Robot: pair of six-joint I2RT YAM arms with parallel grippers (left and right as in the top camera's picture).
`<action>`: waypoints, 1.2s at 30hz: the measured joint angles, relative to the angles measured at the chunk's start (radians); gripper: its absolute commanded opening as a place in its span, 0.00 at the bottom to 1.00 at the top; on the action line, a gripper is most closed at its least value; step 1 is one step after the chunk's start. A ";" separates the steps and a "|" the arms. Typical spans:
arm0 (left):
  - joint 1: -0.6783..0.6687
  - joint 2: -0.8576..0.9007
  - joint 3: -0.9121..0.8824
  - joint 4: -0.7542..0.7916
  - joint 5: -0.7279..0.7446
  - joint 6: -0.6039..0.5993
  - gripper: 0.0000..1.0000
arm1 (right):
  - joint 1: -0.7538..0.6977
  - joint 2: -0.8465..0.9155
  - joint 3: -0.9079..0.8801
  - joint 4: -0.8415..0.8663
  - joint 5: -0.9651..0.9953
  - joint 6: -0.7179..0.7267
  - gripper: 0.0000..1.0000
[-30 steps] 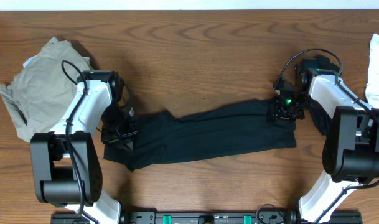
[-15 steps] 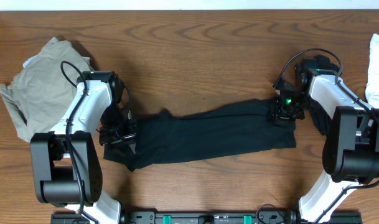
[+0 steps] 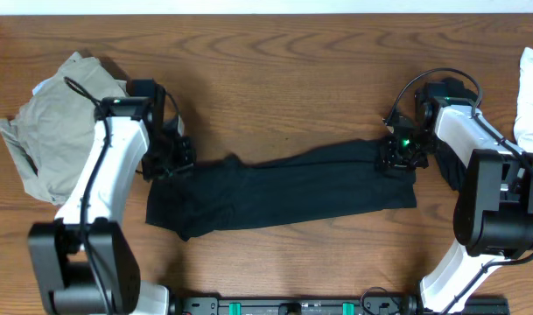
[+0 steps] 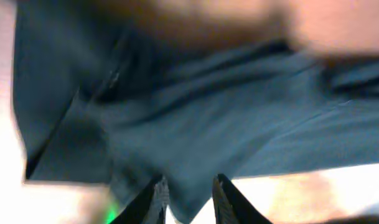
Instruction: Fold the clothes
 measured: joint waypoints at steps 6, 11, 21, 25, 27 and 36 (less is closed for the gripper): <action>-0.022 -0.027 0.005 0.245 0.103 0.000 0.27 | 0.000 0.000 0.000 0.000 0.000 0.000 0.20; -0.098 0.005 0.006 0.322 0.132 -0.008 0.30 | 0.000 0.000 0.000 -0.001 0.000 0.000 0.20; -0.180 0.200 0.006 0.324 0.120 -0.076 0.30 | 0.000 0.000 0.000 -0.002 0.000 0.000 0.20; -0.180 0.203 0.006 0.316 0.097 -0.106 0.30 | 0.000 0.000 0.000 -0.002 0.000 0.000 0.20; -0.180 0.203 0.006 0.312 0.077 -0.121 0.30 | 0.000 0.000 0.000 -0.002 0.000 0.000 0.20; -0.180 0.203 0.006 0.273 -0.001 -0.193 0.31 | 0.000 0.000 0.000 -0.002 0.000 0.000 0.20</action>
